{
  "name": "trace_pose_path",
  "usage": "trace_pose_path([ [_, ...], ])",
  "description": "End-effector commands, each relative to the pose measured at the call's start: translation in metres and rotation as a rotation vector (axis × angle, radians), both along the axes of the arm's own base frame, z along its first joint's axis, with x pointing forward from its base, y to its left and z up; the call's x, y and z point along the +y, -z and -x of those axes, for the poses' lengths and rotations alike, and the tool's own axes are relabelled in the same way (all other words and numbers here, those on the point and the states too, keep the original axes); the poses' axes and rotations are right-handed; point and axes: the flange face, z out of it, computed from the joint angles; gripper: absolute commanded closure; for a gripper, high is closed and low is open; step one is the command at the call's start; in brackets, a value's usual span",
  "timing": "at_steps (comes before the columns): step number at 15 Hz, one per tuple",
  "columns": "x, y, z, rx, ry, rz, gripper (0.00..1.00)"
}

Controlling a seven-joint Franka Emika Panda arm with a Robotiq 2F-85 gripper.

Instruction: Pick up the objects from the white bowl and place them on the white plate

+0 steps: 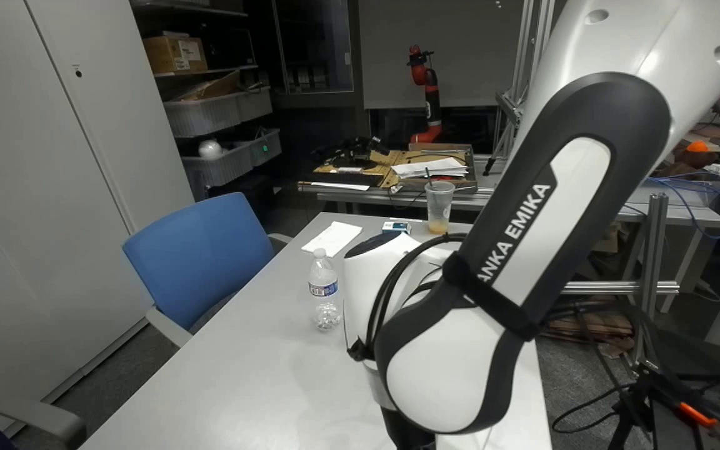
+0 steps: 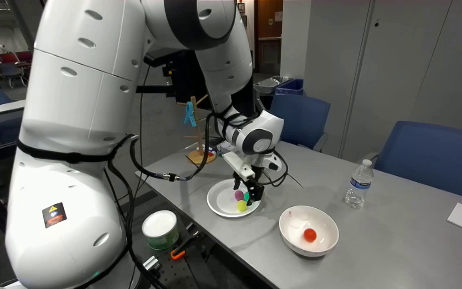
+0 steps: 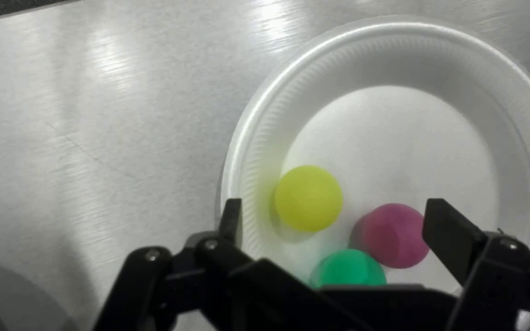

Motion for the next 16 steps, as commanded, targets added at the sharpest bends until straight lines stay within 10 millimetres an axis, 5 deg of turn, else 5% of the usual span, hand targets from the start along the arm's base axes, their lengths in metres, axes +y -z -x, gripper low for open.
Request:
trace_pose_path([
  [1,-0.019,-0.025,-0.010,-0.015,0.025,0.026,0.00],
  [9,-0.099,-0.067,-0.036,-0.125,0.124,0.137,0.00],
  [16,-0.159,-0.051,-0.043,-0.171,0.198,0.260,0.00],
])
